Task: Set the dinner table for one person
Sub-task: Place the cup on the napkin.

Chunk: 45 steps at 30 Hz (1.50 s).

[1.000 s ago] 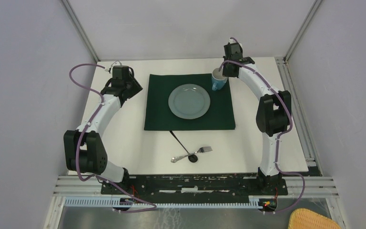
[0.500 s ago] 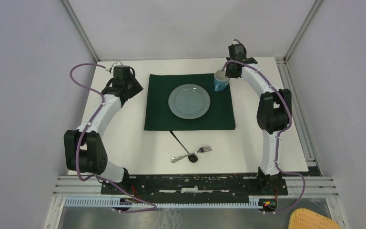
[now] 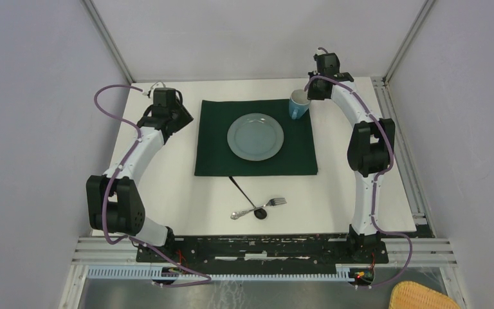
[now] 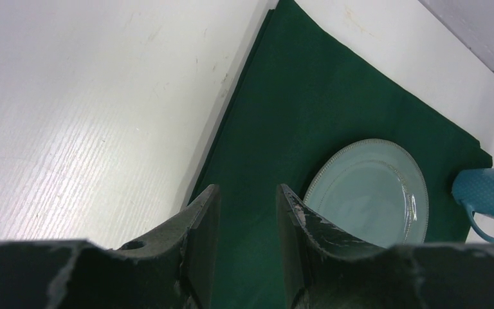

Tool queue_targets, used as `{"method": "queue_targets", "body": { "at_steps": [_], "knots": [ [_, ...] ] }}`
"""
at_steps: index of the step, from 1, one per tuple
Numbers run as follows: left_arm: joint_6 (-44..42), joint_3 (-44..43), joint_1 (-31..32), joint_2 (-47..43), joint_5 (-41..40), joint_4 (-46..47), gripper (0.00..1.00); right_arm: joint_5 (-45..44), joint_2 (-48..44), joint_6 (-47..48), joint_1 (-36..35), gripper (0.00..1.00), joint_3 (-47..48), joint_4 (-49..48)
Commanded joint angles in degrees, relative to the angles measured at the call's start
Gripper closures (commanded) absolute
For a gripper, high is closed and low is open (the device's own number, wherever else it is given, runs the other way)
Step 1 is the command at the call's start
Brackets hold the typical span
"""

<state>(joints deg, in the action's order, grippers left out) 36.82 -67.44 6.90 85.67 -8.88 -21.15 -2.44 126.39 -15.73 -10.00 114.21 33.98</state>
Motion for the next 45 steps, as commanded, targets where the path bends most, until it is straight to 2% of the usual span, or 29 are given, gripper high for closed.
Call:
{"method": "queue_targets", "body": {
  "at_steps": [1,23,45],
  "knots": [
    [1.06,-2.61,0.42,-0.08,-0.7,0.39,0.55,2.24,-1.09,2.4,-0.03,1.0,4.39,-0.26],
    [1.85,-1.47,1.02,-1.35,-0.61,0.41,0.55,6.26,-2.91,7.8,-0.66,1.0,4.65,1.85],
    [1.11,-1.86,1.1,-1.92,-1.32,-0.65,0.55,3.59,-1.12,10.55,-0.67,1.0,3.02,-2.0]
  ]
}}
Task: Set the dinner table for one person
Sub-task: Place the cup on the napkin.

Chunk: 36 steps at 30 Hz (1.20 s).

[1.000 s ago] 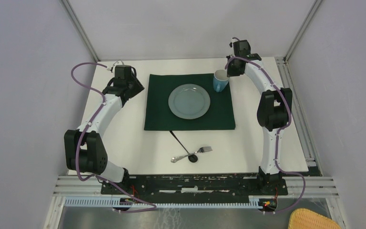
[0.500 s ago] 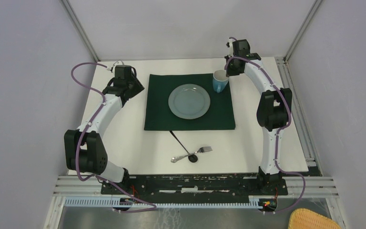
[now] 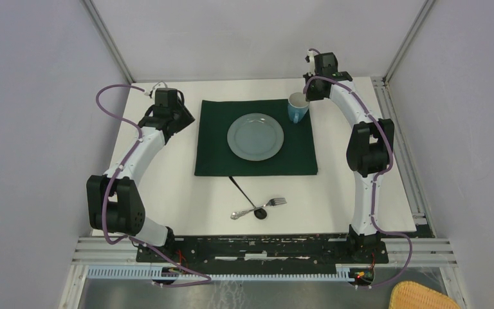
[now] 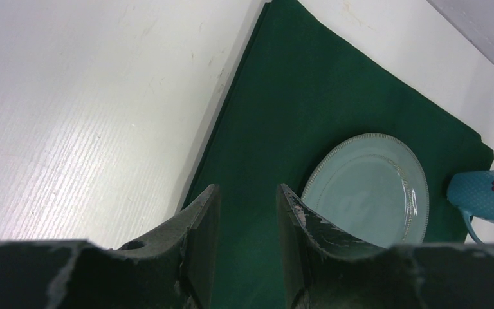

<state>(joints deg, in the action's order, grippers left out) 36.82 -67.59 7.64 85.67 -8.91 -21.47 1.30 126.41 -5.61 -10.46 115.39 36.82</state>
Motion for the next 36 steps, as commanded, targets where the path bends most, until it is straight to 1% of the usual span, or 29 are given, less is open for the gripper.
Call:
{"method": "queue_targets", "body": {
  "at_steps": [1,16,20,29,30,32,34,35,36],
  "knots": [
    [1.07,-1.86,0.36,-1.87,-1.4,-0.36,0.55,-0.08,-1.02,0.42,-0.22,1.0,1.85,-5.14],
    [0.4,-3.16,0.41,-0.72,-2.03,-1.02,0.55,-0.95,1.94,0.86,-0.3,1.0,3.52,-7.81],
    [0.27,-3.33,0.4,-0.46,-2.08,-1.02,0.55,-2.79,2.58,0.95,-0.13,1.0,3.89,-8.47],
    [0.36,-3.42,0.38,0.19,-1.82,-0.96,0.55,-1.44,2.8,0.77,-0.25,1.0,4.09,-8.15],
    [0.44,-3.42,0.41,0.2,-1.86,-1.01,0.55,-1.47,2.75,0.77,-0.21,0.96,3.87,-8.25],
    [0.51,-3.38,0.4,0.28,-1.83,-0.98,0.55,-1.56,2.64,0.69,-0.23,0.83,3.7,-8.21],
    [0.54,-3.34,0.37,0.35,-1.73,-1.01,0.55,-1.66,2.42,0.56,-0.2,0.72,3.47,-8.28],
    [0.54,-3.27,0.44,0.33,-1.65,-1.0,0.55,-1.85,2.29,0.39,-0.2,0.69,3.32,-8.3],
    [0.61,-3.25,0.45,0.29,-1.66,-1.0,0.55,-1.89,2.08,0.34,-0.22,0.68,3.15,-8.47]
  ]
}}
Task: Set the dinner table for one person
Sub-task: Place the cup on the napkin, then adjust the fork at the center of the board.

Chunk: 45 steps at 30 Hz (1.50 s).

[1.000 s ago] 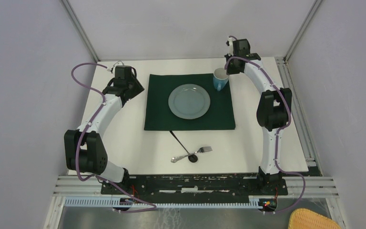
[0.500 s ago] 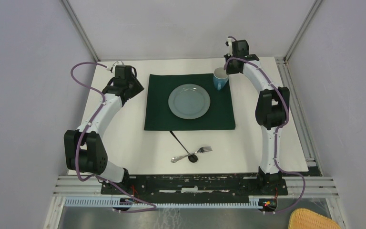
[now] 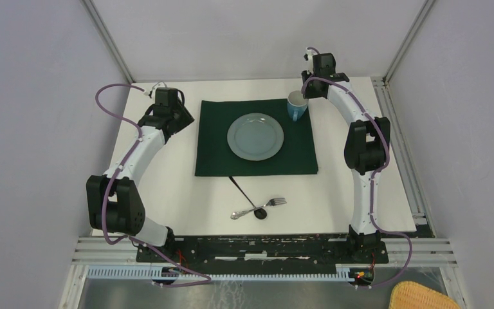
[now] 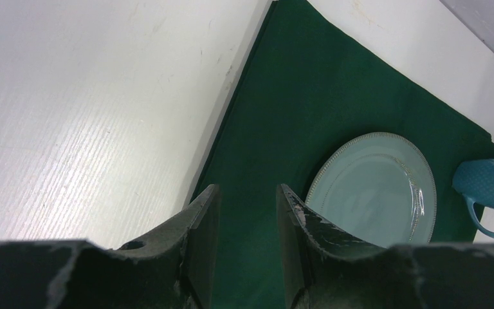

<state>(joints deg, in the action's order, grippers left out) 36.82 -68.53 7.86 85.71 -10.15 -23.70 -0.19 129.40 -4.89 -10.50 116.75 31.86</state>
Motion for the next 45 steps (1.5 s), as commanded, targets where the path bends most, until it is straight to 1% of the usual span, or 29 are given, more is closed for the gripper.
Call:
{"method": "queue_targets", "body": {
  "at_steps": [1,4,12,18,22,24,28,30,37,40,45],
  "knots": [
    [0.62,-2.24,0.27,0.25,-0.4,1.29,0.55,-0.47,-1.1,-0.46,-0.14,0.67,1.48,-3.77],
    [0.71,-2.22,0.23,0.17,-0.44,1.38,0.55,-0.43,-1.74,-0.85,-0.19,0.62,0.97,-4.16],
    [0.9,-2.06,0.39,-0.19,-0.31,1.3,0.55,-0.38,-4.18,-1.45,-0.14,0.6,0.7,-4.55],
    [0.97,-1.95,0.49,-0.86,-0.31,1.34,0.55,-1.98,-9.12,-2.66,-0.21,0.6,-1.38,-6.02],
    [0.98,-1.87,0.63,-1.7,-0.31,1.45,0.56,-4.38,-14.01,-5.38,-0.14,0.58,-3.85,-7.72],
    [0.83,-1.79,0.77,-2.13,-0.22,1.36,0.57,-4.89,-16.63,-7.71,-0.15,0.56,-5.57,-7.86],
    [-0.38,-1.4,1.73,-3.77,-0.67,1.19,0.59,-3.69,-22.25,-12.45,-0.23,0.58,-10.32,-7.86],
    [-1.03,-0.92,2.37,-4.73,-1.66,0.83,0.6,-3.09,-25.67,-14.36,-0.31,0.58,-13.79,-7.86],
    [-2.13,2.77,4.54,-8.39,-4.66,-1.25,0.57,-2.44,-36.75,-17.73,-2.09,0.57,-26.14,-6.97],
    [-1.24,5.89,5.36,-11.28,-4.57,-1.26,0.56,-3.85,-40.77,-17.34,-4.89,0.58,-29.18,-4.06],
    [0.03,11.12,6.42,-16.36,-4.05,-1.26,0.57,-6.47,-47.24,-17.18,-11.7,0.59,-34.05,0.16]
  ]
}}
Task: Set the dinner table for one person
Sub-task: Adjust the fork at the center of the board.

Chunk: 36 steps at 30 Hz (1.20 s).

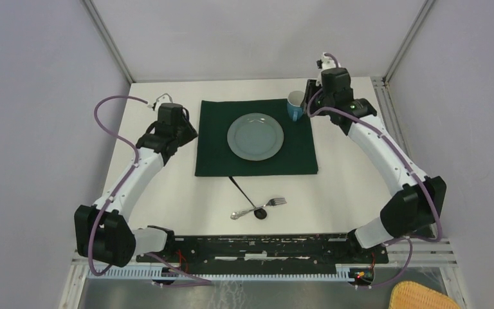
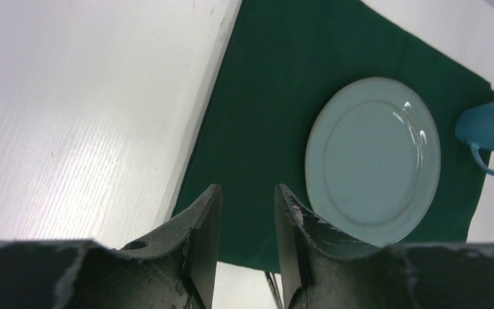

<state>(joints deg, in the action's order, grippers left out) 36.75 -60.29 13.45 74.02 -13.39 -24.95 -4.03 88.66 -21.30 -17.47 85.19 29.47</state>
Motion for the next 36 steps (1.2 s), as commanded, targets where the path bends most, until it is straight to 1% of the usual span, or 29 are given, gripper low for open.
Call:
{"method": "queue_targets", "body": {
  "at_steps": [1,5,7,11,13,17,22,26,31,34,36],
  "knots": [
    [0.15,3.75,0.99,-6.08,-0.58,0.02,0.57,-3.52,-7.82,-1.04,-5.76,0.59,-4.09,2.85],
    [0.16,6.49,1.55,-9.73,-0.39,-1.59,0.58,-2.42,-13.17,-5.18,-8.34,0.61,-10.18,3.41],
    [-0.09,7.51,1.81,-11.2,-0.4,-2.43,0.58,-3.55,-16.5,-6.67,-10.07,0.61,-13.37,3.88],
    [0.39,8.04,2.53,-12.83,-1.24,-4.48,0.58,-5.2,-21.09,-7.28,-11.72,0.6,-18.54,4.42],
    [0.53,7.72,3.19,-13.62,-3.13,-5.03,0.59,-4.7,-22.11,-6.89,-11.77,0.6,-20.0,4.37],
    [1.07,6.66,4.44,-14.1,-5.15,-5.72,0.59,-1.22,-22.0,-5.82,-11.72,0.61,-21.61,5.0],
    [2.34,5.26,7.3,-10.88,-7.72,-7.92,0.6,0.26,-23.61,-4.85,-11.85,0.6,-26.4,2.8],
    [2.07,6.11,9.75,-9.64,-9.28,-8.64,0.61,3.52,-21.33,-4.82,-12.03,0.61,-26.21,3.63],
    [-0.74,6.37,10.42,-8.08,-9.66,-9.83,0.61,2.49,-20.38,-5.72,-14.14,0.62,-25.12,6.78],
    [-2.04,7.32,10.45,-9.1,-9.68,-9.7,0.61,2.55,-19.67,-6.2,-16.2,0.64,-24.5,8.96],
    [-3.46,8.03,10.53,-9.72,-8.52,-9.1,0.61,0.83,-19.57,-6.58,-17.98,0.64,-24.26,10.03]
  ]
}}
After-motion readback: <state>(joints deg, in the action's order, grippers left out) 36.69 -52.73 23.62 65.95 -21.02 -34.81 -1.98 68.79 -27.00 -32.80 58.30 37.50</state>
